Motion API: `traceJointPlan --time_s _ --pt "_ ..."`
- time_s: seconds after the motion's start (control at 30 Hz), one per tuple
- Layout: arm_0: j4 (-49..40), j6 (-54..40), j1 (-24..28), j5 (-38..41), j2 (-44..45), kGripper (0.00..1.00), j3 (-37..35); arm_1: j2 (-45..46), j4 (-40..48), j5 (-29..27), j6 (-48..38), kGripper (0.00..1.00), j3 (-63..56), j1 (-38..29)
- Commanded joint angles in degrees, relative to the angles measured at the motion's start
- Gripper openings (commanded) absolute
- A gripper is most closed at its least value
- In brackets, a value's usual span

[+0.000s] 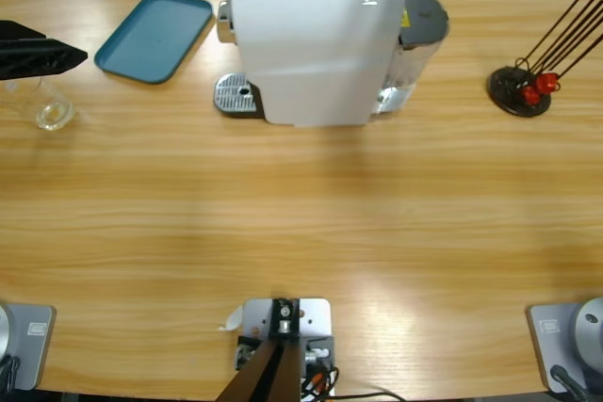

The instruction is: Pour coffee

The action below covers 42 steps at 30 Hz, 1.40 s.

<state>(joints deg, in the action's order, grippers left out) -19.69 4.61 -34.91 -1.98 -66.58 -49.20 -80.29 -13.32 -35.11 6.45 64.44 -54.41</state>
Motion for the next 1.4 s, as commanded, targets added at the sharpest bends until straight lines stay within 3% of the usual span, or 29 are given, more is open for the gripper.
traceJointPlan --time_s 0.03,0.3,0.6,1.07,1.4 --pt "0.18 -0.48 -0.33 0.84 -1.78 0.738 1.92 -10.77 0.85 -15.35 11.33 0.0 8.09 -11.06" --pt "0.18 -0.48 -0.33 0.75 -1.8 0.738 1.9 -13.13 10.75 -19.36 14.14 0.0 6.15 -11.33" --pt "0.16 -0.48 -0.33 0.75 -1.8 0.737 1.97 -13.86 12.0 -23.98 11.66 0.0 3.04 -10.92" --pt "0.08 -0.4 -0.42 0.84 -2.41 0.734 1.92 -13.95 13.9 -21.98 16.23 0.0 4.08 -6.32" --pt "0.09 -0.4 -0.42 0.75 -2.54 0.731 1.88 -19.26 14.02 -20.1 17.95 0.0 10.39 -6.14"
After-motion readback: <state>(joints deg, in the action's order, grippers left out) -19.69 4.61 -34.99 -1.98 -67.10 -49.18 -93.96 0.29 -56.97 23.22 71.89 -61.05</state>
